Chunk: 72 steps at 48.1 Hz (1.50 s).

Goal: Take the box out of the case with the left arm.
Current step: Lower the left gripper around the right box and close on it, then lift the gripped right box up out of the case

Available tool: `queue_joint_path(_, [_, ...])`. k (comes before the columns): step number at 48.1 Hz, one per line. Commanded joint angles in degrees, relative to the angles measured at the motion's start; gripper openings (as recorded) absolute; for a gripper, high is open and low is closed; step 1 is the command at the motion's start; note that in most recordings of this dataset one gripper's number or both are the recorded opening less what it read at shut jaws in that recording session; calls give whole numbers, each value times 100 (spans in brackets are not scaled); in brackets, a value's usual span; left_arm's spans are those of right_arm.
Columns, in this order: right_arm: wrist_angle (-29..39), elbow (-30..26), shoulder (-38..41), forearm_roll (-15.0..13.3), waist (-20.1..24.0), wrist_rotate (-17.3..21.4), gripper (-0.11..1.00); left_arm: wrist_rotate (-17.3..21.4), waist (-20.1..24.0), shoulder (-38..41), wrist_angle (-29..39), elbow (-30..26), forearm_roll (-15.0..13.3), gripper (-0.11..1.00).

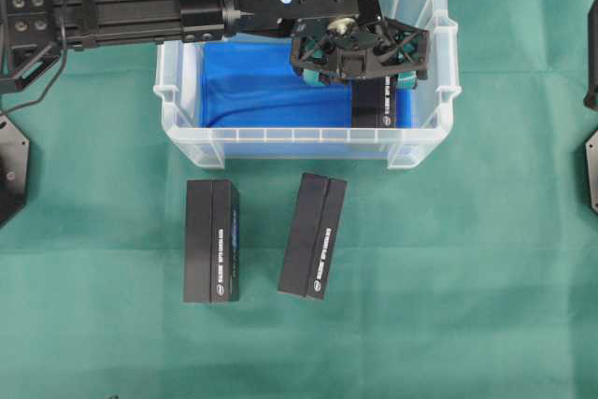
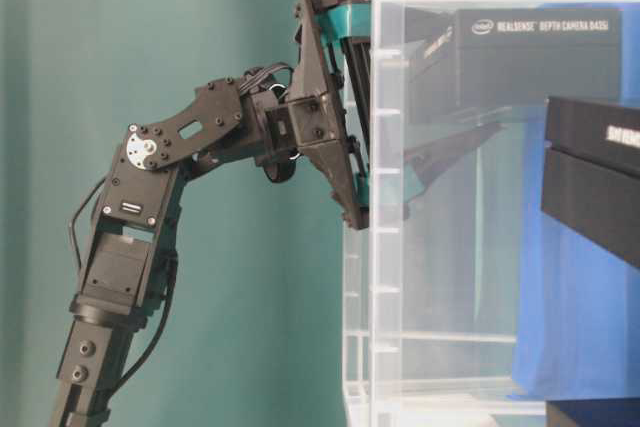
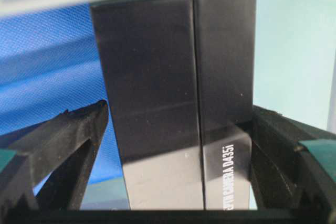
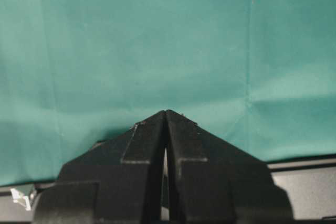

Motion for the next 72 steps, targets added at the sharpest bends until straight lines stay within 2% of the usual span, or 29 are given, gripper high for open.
queue_joint_path(1, [-26, -53, -9, 0, 0, 9, 0, 0, 0, -114, -18, -114, 0, 97])
queue_joint_path(6, [-26, -53, -18, -9, 0, 9, 0, -35, 0, -123, 9, -149, -26, 92])
queue_joint_path(13, [-26, -53, -18, 0, 0, 9, 0, -70, -26, -114, 9, -220, -26, 64])
queue_joint_path(53, [-26, -53, -9, 0, 0, 9, 0, -97, -44, -211, 79, -290, -35, 64])
queue_joint_path(58, [-26, -53, -9, -9, 0, 9, 0, -123, -26, -316, 378, -475, -53, 64])
queue_joint_path(66, [-26, -53, -9, -26, 0, 9, 0, -132, -18, -448, 1239, -1002, -53, 62])
queue_joint_path(72, [-26, -53, -9, -70, 0, 9, 0, -132, -18, -483, 1644, -1433, -44, 62])
